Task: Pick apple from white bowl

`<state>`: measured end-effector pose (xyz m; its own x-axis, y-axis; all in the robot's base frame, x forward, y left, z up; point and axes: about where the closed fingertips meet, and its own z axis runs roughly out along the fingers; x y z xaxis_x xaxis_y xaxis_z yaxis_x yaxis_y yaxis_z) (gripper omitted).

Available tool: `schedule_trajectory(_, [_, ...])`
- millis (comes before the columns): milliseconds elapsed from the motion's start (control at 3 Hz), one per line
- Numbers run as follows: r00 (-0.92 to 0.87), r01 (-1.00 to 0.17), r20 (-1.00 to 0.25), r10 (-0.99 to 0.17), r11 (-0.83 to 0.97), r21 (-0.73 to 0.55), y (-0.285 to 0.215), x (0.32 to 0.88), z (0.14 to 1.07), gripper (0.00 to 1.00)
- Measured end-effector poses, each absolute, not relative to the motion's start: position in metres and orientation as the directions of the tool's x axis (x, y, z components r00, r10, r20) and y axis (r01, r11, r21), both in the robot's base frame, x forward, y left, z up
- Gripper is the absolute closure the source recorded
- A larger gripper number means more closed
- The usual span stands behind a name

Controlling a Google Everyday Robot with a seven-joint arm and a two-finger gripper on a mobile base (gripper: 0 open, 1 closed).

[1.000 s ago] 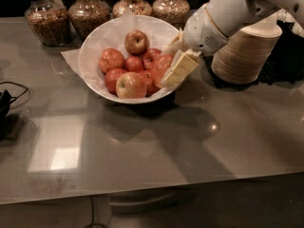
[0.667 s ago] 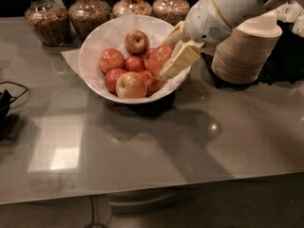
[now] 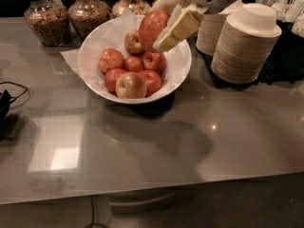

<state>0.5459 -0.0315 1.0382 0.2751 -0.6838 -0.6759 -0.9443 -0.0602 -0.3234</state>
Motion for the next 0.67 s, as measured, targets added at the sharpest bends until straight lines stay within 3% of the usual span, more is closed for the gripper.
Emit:
schedule_trajectory(333, [0.404,-0.895,-0.648,-0.645,-0.135,-0.424,-0.0088,0.5088,1.0814,1.00])
schedule_trajectory(667, [0.404,-0.895,-0.648,-0.645,-0.135,-0.424,-0.0088,0.5088,1.0814,1.00])
